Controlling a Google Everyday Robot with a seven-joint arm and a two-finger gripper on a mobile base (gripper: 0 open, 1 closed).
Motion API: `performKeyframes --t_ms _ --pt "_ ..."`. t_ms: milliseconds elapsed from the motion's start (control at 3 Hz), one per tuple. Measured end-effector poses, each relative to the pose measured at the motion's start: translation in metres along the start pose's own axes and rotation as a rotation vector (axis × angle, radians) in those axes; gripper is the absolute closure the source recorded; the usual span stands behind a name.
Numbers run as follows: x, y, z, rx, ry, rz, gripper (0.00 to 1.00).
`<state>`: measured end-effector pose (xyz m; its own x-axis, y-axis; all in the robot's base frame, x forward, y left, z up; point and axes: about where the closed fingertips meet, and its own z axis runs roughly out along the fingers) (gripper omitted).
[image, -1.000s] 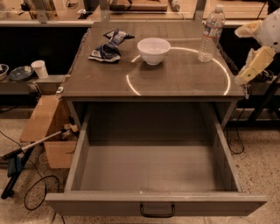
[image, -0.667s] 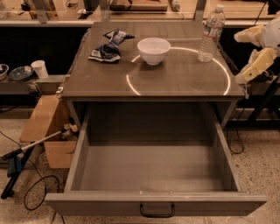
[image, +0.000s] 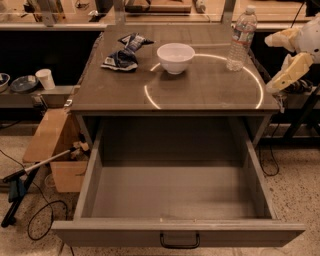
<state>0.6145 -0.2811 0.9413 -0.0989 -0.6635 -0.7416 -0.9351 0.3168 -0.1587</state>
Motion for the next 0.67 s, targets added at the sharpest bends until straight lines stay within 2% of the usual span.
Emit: performKeyframes --t_ms 667 --pt "0.0025 -0.0128 0.0081 0.04 -0.022 -0.01 0.0"
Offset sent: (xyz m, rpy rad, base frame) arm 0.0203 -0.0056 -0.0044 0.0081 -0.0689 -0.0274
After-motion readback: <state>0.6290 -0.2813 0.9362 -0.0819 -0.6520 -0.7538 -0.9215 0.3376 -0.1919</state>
